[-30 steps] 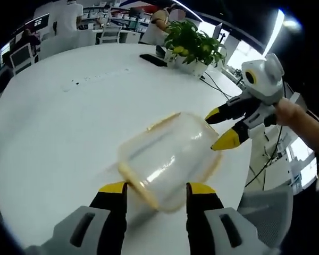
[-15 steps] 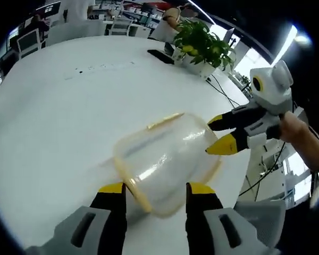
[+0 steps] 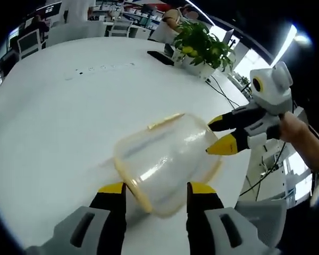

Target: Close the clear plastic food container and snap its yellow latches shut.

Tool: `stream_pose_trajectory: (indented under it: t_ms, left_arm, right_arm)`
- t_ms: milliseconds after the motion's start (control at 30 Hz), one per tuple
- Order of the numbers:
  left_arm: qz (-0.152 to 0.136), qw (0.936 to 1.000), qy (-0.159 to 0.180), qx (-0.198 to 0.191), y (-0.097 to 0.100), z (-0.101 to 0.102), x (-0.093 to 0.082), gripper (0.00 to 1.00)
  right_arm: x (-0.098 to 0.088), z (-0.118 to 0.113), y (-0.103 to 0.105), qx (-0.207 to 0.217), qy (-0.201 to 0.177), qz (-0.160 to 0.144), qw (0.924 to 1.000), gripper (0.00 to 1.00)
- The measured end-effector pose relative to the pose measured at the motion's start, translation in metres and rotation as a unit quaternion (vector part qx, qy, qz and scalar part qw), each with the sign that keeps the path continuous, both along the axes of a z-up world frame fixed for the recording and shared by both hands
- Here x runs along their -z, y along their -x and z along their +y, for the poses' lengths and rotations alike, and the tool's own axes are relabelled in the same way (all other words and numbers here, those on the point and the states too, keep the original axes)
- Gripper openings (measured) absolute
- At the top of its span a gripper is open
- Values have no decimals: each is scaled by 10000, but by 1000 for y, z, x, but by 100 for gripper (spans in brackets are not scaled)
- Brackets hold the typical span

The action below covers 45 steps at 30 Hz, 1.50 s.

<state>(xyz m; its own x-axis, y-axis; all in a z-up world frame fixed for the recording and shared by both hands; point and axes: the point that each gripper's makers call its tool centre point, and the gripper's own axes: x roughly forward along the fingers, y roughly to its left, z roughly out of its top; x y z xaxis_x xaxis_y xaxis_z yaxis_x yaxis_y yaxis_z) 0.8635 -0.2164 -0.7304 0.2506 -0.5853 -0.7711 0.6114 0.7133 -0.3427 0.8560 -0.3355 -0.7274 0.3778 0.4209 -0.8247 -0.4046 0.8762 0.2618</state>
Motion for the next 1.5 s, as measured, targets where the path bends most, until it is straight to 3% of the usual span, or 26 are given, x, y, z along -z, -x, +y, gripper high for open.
stream_pose_trajectory:
  t_ms: [500, 733, 1133, 1500]
  left_arm:
    - [8, 10000, 24, -23, 2, 1, 0, 40]
    - [-223, 9995, -160, 181, 3, 2, -4, 40]
    - [-398, 9972, -373, 515, 8, 5, -12, 38]
    - [-768, 9935, -401, 734, 3, 3, -34, 37]
  right_arm:
    - [-2, 0, 1, -20, -38, 22, 10000, 39]
    - [-2, 0, 1, -65, -86, -16, 9999, 40]
    - [-5, -3, 5, -436, 171, -93, 9989, 38]
    - [-17, -6, 5, -610, 275, -249, 9974, 35]
